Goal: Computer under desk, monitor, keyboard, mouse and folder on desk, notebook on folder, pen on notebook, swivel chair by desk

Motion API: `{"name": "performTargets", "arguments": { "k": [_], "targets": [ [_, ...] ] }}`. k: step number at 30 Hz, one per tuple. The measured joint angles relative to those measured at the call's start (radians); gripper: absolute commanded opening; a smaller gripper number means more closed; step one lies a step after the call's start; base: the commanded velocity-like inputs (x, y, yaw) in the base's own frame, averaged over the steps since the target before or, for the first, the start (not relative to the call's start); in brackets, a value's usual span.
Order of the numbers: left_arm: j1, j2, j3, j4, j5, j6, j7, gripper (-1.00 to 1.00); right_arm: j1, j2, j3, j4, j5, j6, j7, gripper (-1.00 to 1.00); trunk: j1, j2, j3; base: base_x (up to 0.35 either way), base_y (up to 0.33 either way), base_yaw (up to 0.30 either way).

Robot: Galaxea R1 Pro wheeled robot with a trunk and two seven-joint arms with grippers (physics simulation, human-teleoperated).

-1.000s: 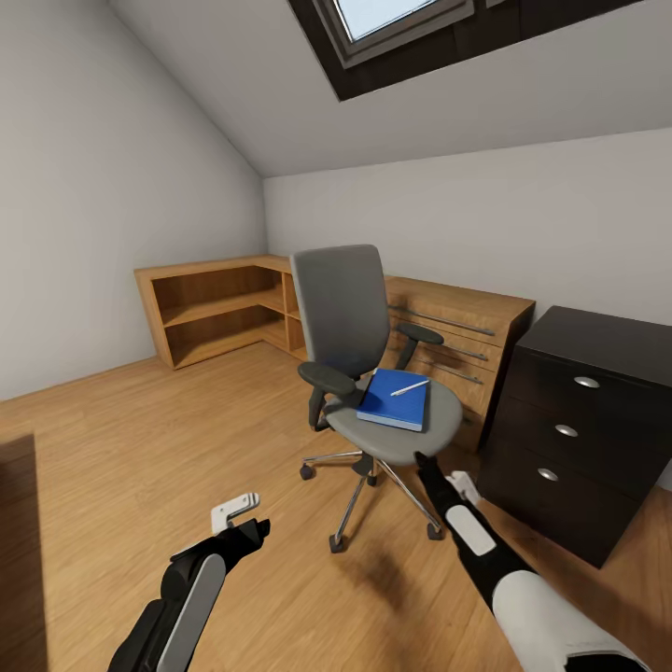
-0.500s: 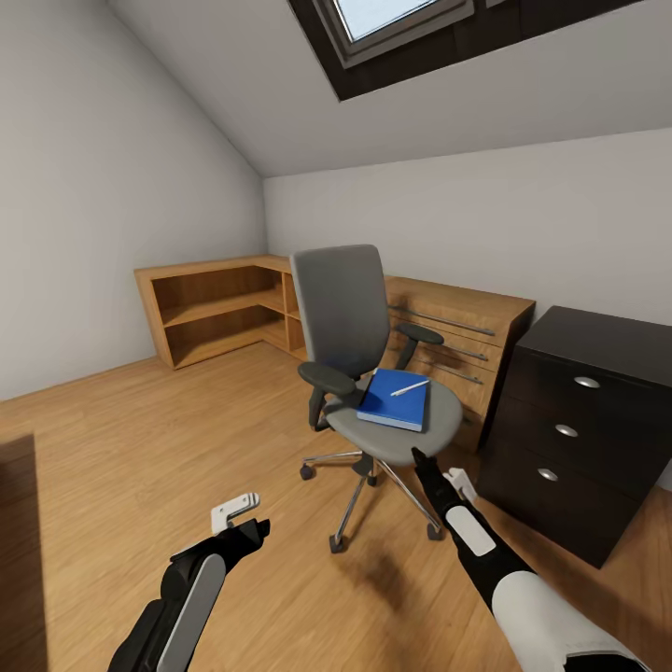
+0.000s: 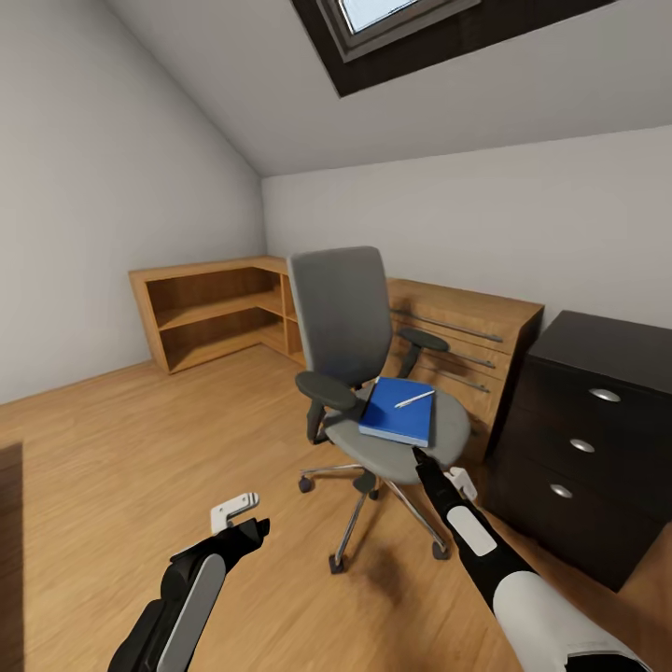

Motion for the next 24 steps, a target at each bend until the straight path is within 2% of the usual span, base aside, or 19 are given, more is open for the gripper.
{"name": "performTargets", "arguments": {
  "k": [8, 24],
  "targets": [
    [0.000, -0.001, 0.000, 0.000, 0.000, -0.002, 0.000, 1.00, 0.000, 0.001, 0.000, -0.001, 0.001, -0.003, 0.000, 1.00, 0.000, 0.000, 0.000, 0.117, 0.000, 0.000],
    [0.000, -0.001, 0.000, 0.000, 0.000, -0.002, 0.000, 1.00, 0.000, 0.004, -0.001, -0.001, 0.002, -0.005, -0.001, 1.00, 0.000, 0.000, 0.000, 0.011, 0.000, 0.000]
  ]
}}
